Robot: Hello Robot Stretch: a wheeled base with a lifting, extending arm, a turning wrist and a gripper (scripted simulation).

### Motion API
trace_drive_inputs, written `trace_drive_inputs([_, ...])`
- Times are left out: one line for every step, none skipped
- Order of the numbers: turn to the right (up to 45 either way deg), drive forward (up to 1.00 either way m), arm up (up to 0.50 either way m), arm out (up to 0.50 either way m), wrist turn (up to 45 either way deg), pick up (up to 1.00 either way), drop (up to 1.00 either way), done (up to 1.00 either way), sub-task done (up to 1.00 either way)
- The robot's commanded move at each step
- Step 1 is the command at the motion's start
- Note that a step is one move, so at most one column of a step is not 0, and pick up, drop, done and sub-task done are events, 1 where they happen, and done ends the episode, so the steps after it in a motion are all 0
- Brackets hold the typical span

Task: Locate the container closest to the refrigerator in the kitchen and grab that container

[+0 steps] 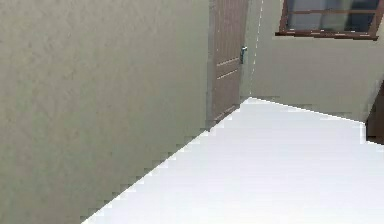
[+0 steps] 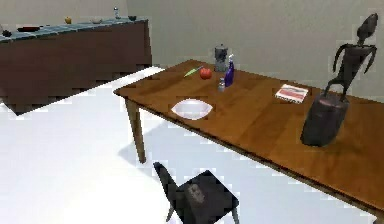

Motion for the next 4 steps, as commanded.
trace_drive_inputs([33.0,0.00,0.00,0.00,0.0,0.00,0.00,0.00,0.00])
trace_drive_inputs([0.0,0.65,0.00,0.00,0.0,0.00,0.00,0.00,0.00])
trace_drive_inputs([33.0,0.00,0.00,0.00,0.0,0.00,0.00,0.00,0.00])
trace_drive_inputs([0.0,1.00,0.00,0.00,0.0,0.00,0.00,0.00,0.00])
